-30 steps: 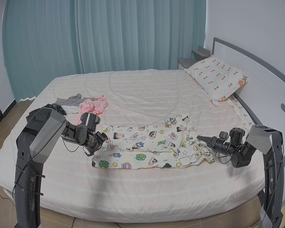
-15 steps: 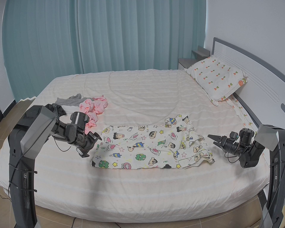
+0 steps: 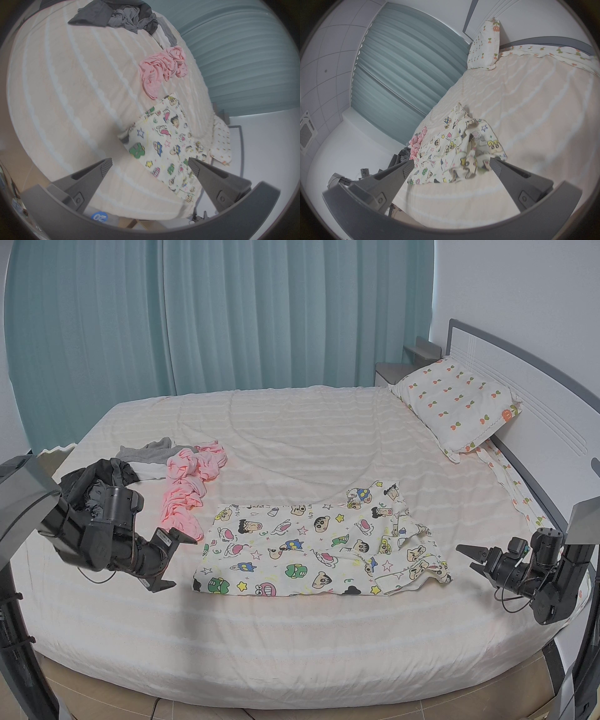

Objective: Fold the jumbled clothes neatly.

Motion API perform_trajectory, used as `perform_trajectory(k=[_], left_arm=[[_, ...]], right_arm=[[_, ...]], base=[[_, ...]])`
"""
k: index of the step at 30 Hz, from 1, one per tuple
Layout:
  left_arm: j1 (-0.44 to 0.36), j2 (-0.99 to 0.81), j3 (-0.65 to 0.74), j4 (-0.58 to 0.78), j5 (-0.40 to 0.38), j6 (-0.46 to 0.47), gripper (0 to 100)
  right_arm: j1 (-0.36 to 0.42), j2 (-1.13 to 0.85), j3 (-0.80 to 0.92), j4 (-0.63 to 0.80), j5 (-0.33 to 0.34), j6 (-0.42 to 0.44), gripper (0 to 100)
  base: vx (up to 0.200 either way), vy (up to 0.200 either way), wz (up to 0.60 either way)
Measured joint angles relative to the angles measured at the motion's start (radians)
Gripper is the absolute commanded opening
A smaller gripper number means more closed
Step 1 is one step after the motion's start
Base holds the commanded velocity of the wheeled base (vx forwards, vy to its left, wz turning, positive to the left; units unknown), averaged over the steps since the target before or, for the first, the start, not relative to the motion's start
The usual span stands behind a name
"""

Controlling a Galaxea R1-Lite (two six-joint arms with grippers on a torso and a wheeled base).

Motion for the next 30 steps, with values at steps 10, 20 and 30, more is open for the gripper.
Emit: perform_trajectory(k=[10,20,30], left_arm=[[0.013,-0.134,0.341,-0.389,-0.155,-0.081,100],[0.016,-0.129,0.463,-0.6,-0.171,-0.085,100],[0.002,-0.097,0.534,-0.733,-0.166,-0.083,100]], right_arm=[[0.033,-0.068,0.195,-0.054,-0.06,0.002,100],[0.095,-0.072,0.26,-0.056,-0.071,-0.002,100],[0.286,-0.059,0.326,-0.055,-0.27,0.002,100]], base=[[0.2,0.0,0.0],[0.08,0.0,0.0],[0.0,0.0,0.0]])
